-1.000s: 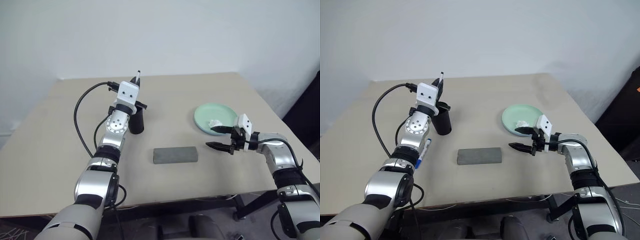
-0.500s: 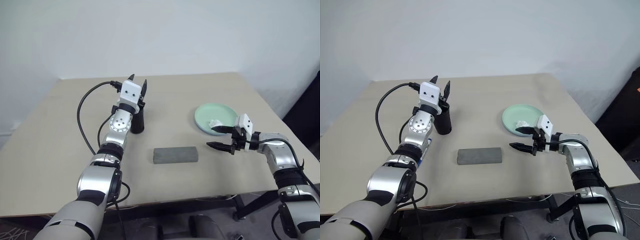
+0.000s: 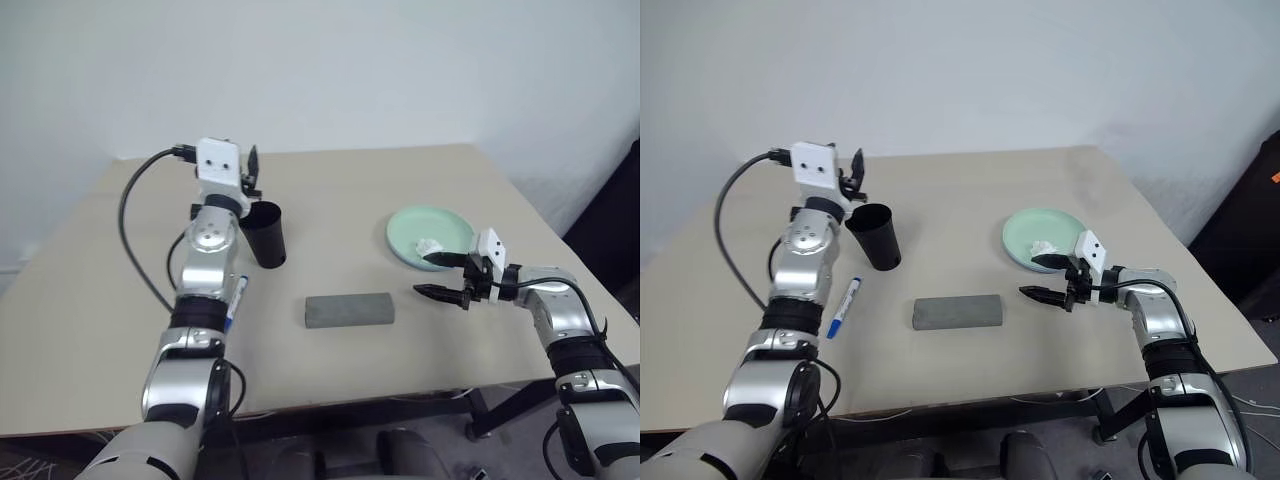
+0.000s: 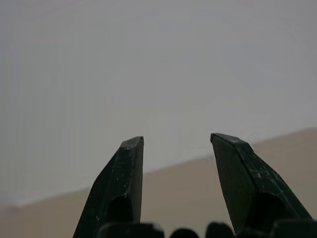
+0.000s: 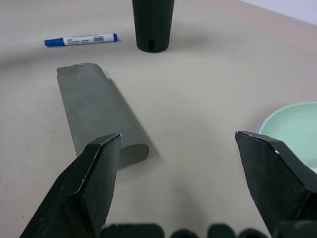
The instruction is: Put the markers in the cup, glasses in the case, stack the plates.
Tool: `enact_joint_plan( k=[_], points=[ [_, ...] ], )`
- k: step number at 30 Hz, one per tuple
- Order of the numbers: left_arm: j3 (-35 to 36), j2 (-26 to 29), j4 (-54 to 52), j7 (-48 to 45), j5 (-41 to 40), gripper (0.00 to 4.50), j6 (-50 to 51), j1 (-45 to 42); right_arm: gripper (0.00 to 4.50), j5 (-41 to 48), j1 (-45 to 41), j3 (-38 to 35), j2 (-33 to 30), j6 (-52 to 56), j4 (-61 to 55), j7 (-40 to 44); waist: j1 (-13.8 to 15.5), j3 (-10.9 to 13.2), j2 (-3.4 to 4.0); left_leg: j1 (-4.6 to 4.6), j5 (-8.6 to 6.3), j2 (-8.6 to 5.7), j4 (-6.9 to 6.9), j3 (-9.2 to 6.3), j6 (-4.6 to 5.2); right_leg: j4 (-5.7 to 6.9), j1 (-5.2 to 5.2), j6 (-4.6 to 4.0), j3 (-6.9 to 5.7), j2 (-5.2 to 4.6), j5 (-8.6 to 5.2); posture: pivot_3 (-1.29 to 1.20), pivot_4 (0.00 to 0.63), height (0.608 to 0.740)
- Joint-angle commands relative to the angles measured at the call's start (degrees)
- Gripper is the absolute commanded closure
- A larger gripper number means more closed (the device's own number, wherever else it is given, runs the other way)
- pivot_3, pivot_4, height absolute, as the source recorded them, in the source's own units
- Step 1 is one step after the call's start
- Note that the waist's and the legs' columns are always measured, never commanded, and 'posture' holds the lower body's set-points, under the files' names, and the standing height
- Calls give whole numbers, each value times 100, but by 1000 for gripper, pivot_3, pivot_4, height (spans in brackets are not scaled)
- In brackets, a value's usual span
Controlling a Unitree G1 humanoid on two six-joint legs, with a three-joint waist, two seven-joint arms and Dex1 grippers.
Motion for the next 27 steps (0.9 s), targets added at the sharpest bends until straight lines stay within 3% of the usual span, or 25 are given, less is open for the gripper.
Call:
enact_joint_plan(
  k=[1, 7, 13, 21, 27],
  points=[
    [194, 208, -1178, 12, -142, 2280, 1310, 222, 509, 41, -114, -77, -20, -143, 5, 66, 6, 0, -1, 1, 0, 0, 0, -2, 0, 0, 1, 0, 0, 0, 0, 0, 0, 740],
    [59, 782, -2446, -1001, -500, 2280, 2557, 958, 509, 25, -164, -54, 16, -179, 74, 113, 0, 0, -1, 1, 0, -1, 1, -3, -1, 1, 0, -1, 0, -1, -1, 0, 0, 740],
    [-15, 1220, -2961, -1455, -609, 2280, 3434, 1402, 509, -24, -193, -34, -9, -209, 109, 185, 2, 0, -1, 3, 2, 2, 0, -2, -4, 2, -1, -11, 0, 1, -7, 0, 0, 740],
    [-92, 1113, -3275, -1332, -649, 2280, 4740, 1757, 509, -58, -224, -39, -25, -166, 80, 238, 0, 1, -2, 7, 4, 2, 0, -4, -7, 3, -1, -12, 3, 0, -8, 0, 0, 740],
    [-424, 940, -3077, -1146, -449, 2280, 5017, 2201, 509, -61, -226, -30, -18, -135, 36, 225, 1, 1, -2, 7, 4, 4, -2, -4, -8, 3, -2, -13, 4, 1, -9, 0, 0, 740]
  ],
)
